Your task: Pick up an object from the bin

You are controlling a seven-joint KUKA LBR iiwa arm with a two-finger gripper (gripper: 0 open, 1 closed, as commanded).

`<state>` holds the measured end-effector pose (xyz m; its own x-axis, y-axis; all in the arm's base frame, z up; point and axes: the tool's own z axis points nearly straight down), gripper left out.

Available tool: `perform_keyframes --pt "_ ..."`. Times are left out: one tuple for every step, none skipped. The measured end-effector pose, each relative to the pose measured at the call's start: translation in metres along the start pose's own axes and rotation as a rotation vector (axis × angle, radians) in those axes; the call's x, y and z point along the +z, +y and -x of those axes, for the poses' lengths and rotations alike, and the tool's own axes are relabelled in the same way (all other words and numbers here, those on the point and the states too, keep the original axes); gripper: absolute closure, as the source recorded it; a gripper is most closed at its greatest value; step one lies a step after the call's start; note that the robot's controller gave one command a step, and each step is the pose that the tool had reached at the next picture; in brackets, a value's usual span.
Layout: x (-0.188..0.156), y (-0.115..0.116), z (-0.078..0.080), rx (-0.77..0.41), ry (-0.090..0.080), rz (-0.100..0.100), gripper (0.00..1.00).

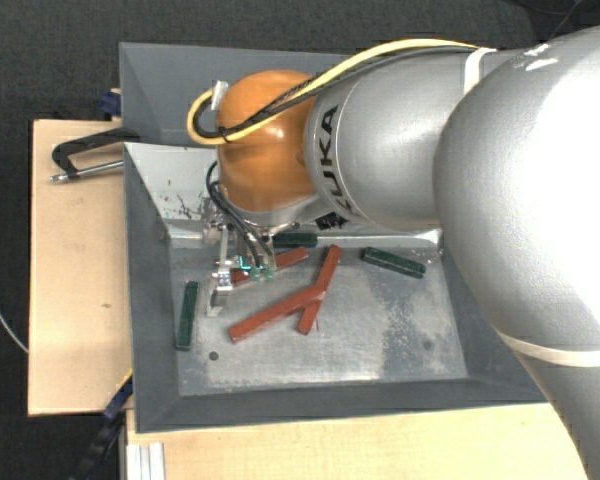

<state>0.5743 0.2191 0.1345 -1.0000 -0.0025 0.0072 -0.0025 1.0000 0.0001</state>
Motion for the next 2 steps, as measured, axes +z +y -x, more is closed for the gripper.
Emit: perform_keyframes --pt "-0.005 -0.001 0.002 0.003 -0.008 0.002 0.0" --pt "0.062 -0.051 0.024 -0.097 -0.009 0.001 0.0"
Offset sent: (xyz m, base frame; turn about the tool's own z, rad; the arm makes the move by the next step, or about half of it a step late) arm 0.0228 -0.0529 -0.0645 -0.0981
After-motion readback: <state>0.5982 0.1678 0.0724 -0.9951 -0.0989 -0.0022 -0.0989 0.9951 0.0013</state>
